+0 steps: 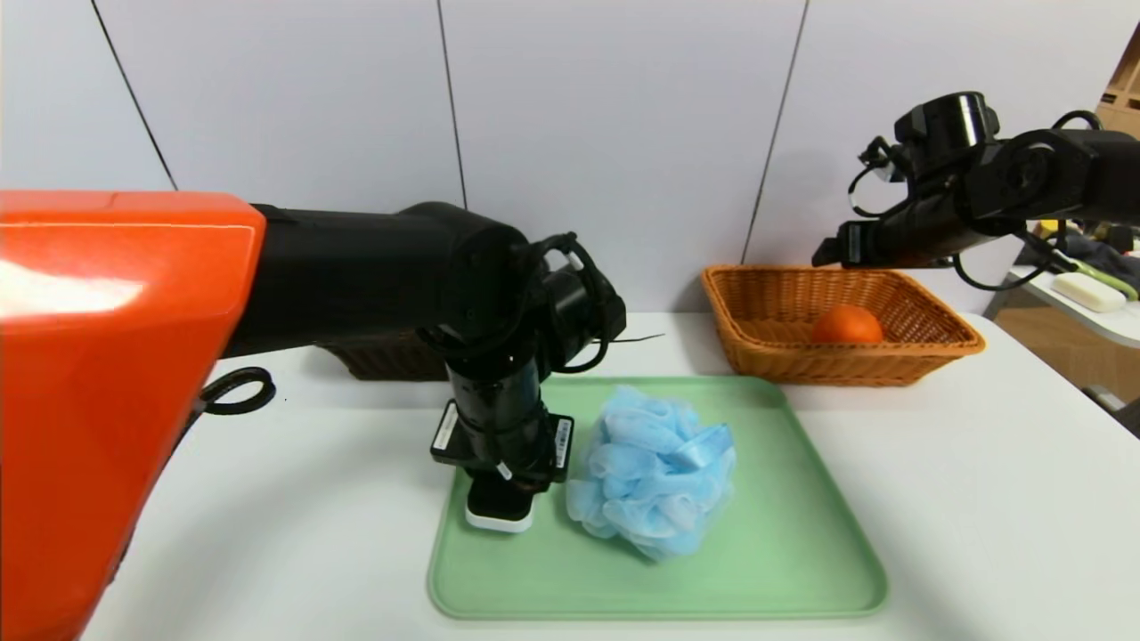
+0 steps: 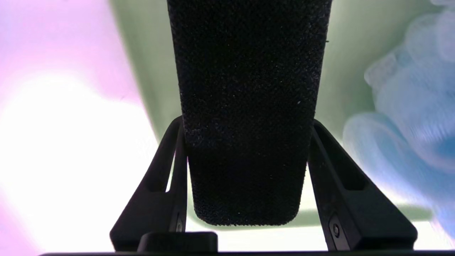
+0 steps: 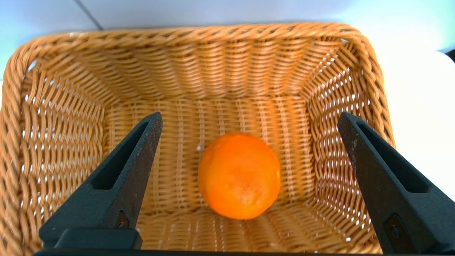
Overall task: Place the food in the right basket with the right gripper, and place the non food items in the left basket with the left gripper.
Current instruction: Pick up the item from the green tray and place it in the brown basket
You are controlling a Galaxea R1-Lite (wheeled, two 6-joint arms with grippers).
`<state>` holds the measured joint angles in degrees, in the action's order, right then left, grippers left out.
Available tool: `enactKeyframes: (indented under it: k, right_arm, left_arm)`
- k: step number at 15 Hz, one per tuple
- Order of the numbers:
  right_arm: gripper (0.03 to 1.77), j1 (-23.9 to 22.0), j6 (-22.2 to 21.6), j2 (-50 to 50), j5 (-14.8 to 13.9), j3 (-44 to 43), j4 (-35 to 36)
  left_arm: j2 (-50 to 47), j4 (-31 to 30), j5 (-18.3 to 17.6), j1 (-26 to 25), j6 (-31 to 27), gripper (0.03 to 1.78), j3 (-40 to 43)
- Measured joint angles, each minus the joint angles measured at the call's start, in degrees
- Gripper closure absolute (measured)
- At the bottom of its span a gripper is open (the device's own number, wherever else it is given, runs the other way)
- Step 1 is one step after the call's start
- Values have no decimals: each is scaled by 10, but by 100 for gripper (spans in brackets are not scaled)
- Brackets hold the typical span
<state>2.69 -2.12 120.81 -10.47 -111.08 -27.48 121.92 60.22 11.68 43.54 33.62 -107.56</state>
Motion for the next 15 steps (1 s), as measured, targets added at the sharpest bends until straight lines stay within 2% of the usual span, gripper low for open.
enactKeyframes:
  k: [4,7,9,15]
  right_arm:
    - [11,4,1,-23,-3,8,-32]
    - [11,12,2,-62,-8,14,-82]
    - [11,20,1,-104,-10,30,-125]
    - [10,54,1,-290,-36,148,-157]
  left_arm:
    - [-62,3,3,1,-4,84,1]
    - [-114,3,7,-2,-9,84,1]
    - [-144,2,11,-9,-23,84,0]
    - [-184,-2,37,-64,-79,84,-31]
